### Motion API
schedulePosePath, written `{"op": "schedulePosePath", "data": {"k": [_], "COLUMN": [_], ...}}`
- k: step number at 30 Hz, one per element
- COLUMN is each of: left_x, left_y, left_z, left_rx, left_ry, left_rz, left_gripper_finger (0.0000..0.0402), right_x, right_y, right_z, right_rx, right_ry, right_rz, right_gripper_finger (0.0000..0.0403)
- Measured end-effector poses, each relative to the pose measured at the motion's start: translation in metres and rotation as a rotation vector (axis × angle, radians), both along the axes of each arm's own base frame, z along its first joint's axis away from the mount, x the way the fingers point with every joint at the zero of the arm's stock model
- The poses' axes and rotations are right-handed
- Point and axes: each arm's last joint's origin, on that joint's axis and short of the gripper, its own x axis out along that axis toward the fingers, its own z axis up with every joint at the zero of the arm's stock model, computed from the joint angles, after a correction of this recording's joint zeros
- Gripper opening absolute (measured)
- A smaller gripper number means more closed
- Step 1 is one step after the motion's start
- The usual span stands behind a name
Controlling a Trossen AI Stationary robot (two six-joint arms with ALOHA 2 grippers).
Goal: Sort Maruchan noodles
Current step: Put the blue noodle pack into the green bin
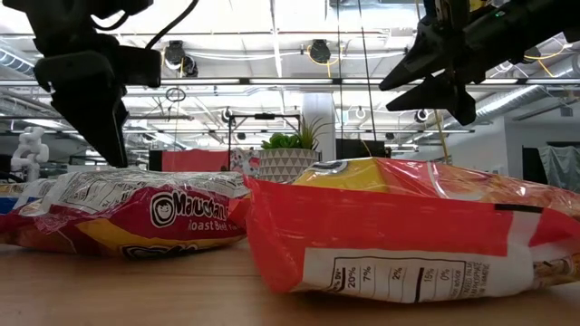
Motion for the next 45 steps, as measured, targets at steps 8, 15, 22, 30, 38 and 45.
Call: {"op": "schedulePosePath", "data": {"k": [8,15,22,30,38,45], "left_x": [0.001,0.0,0.001,-0.001,0.006,0.014], "left_y": [-0.001,-0.001,-0.001,0.004,0.006,0.01], "left_z": [0.0,0.0,0.0,0.0,-0.004,-0.021], "left_rx": [0.021,0.004,0.005,0.018,0.065,0.087], "left_ry": [-0.016,-0.016,-0.021,-0.007,-0.047,0.026], "left_rz": [0.001,0.019,0.037,0.116,0.132,0.165], "left_gripper_finger": [0.0317,0.0317,0.0317,0.0317,0.0317,0.0317], "right_x": [0.001,0.008,0.016,0.017,0.016,0.02], "right_y": [0.0,0.005,0.008,0.01,0.013,0.02], "right_z": [-0.002,-0.009,-0.011,-0.011,-0.011,-0.013], "right_rx": [-0.017,0.034,0.033,0.033,0.053,0.076], "right_ry": [0.013,0.019,-0.026,-0.037,-0.046,-0.079], "right_rz": [0.01,0.065,0.085,0.09,0.09,0.084], "right_gripper_finger": [0.0157,0.0157,0.0157,0.0157,0.0157,0.0157]}}
